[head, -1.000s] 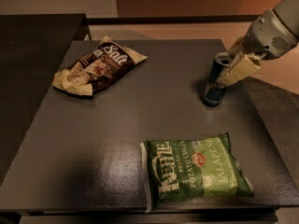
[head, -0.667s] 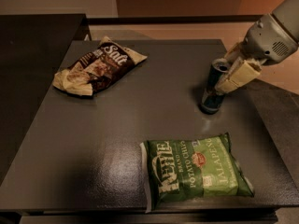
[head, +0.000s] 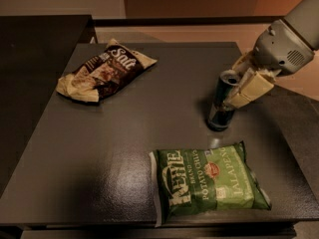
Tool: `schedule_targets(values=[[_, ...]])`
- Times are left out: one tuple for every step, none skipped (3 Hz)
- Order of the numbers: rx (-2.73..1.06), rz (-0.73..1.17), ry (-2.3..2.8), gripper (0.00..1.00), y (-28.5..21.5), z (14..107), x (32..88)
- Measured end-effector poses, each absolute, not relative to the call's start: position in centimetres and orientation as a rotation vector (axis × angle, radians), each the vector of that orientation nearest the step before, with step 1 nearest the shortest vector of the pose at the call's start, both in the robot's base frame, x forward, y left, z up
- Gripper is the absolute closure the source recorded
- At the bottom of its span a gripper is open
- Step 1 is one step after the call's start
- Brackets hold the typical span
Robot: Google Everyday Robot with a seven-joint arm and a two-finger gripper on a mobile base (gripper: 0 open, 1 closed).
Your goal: Move redbull can near green jalapeno chip bag
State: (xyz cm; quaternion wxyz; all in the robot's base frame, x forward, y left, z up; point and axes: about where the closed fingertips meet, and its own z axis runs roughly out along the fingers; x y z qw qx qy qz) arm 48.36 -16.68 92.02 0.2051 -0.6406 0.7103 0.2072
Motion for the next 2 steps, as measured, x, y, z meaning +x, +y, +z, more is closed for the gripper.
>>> schedule_targets(values=[[-1.829,0.610,1.952,1.00,-15.5,91.9,47.0],[-1.864,0.622,1.925,0.84,-14.7,91.9,45.8]])
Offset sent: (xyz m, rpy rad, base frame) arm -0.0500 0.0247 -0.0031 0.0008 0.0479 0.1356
